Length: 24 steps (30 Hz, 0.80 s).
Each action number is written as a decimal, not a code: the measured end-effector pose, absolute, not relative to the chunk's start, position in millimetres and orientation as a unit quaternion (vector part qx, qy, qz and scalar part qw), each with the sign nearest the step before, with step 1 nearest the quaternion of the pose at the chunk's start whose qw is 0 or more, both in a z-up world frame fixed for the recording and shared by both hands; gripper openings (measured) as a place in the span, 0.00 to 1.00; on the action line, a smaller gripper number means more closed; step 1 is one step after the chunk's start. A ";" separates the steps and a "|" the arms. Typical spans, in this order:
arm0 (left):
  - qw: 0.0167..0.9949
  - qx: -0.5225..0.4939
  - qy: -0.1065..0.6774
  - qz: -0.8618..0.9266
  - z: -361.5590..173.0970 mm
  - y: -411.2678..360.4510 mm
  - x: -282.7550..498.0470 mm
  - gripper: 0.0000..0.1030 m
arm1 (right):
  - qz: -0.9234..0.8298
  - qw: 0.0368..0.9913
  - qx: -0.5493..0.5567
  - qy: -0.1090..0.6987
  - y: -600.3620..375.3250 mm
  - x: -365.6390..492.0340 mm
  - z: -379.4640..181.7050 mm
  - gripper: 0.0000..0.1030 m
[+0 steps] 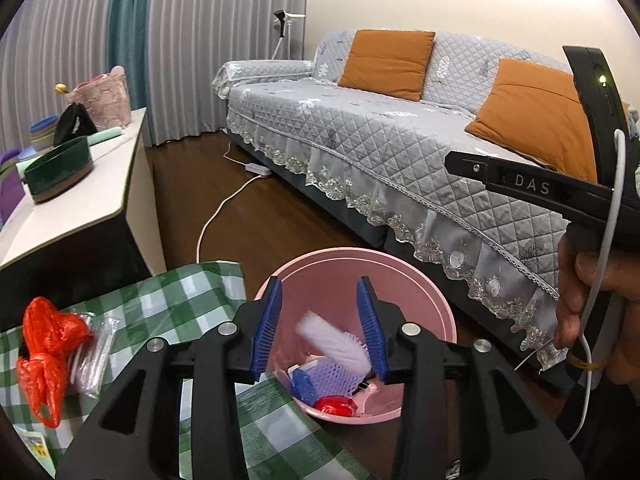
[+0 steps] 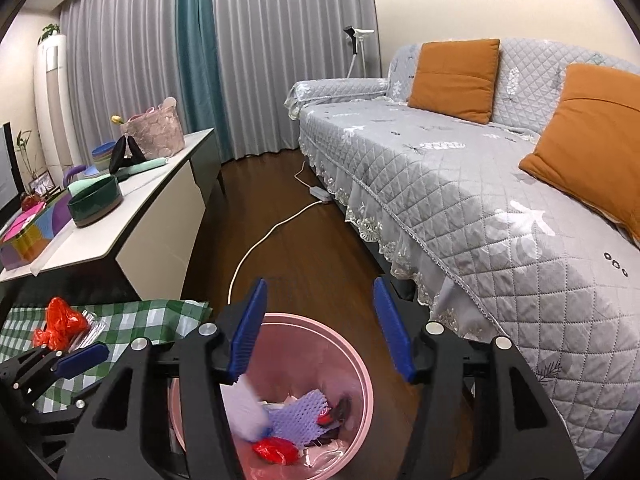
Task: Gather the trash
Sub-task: 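Open left tool over pink bin while right tool releases red-black wrapper, then move left tool to green-white packet while right tool reaches red plastic bag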
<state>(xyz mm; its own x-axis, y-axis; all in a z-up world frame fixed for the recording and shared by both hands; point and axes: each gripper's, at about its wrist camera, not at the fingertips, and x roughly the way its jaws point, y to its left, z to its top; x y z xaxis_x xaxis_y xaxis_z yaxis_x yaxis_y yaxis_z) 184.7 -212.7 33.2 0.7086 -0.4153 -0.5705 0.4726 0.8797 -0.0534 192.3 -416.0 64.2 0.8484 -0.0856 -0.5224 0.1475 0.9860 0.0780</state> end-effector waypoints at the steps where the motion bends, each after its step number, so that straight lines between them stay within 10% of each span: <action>1: 0.924 0.047 0.295 -0.238 35.0 -209.5 183.1 0.38 | -0.060 0.960 0.058 0.268 -415.3 192.3 64.7 0.56; 24: 0.954 0.029 0.249 -0.164 77.8 -101.5 106.7 0.73 | -0.022 0.975 0.021 0.219 -351.2 165.5 87.4 0.78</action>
<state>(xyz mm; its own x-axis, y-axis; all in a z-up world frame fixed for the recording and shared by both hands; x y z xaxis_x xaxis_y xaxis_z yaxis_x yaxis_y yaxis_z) 106.7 -101.5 77.8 0.8215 -0.2993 -0.4853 0.3281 0.9443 -0.0270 165.6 -351.2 87.4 0.9032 -0.0345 -0.4278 0.0525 0.9982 0.0303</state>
